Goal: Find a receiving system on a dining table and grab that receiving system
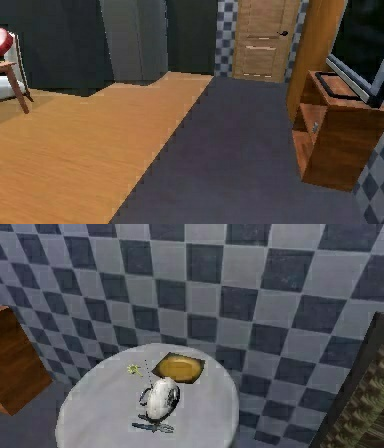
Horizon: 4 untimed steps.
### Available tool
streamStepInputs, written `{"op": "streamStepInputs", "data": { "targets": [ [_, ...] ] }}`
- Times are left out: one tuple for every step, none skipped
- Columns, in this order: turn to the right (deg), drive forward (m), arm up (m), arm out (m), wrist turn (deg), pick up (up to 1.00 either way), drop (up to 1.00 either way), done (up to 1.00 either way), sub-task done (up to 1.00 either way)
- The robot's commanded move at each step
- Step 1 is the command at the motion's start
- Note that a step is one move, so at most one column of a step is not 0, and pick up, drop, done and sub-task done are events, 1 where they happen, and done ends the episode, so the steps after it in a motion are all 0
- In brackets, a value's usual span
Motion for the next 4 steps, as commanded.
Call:
{"op": "streamStepInputs", "data": {
  "targets": [
    [0.0,0.00,0.38,0.00,0.0,0.00,0.00,0.00,0.00],
    [0.0,0.00,0.00,0.14,0.0,0.00,0.00,0.00,0.00],
    [0.0,0.00,0.00,0.00,45.0,0.00,0.00,0.00,0.00],
    [0.0,0.00,0.00,0.00,45.0,0.00,0.00,0.00,0.00]
  ]
}}
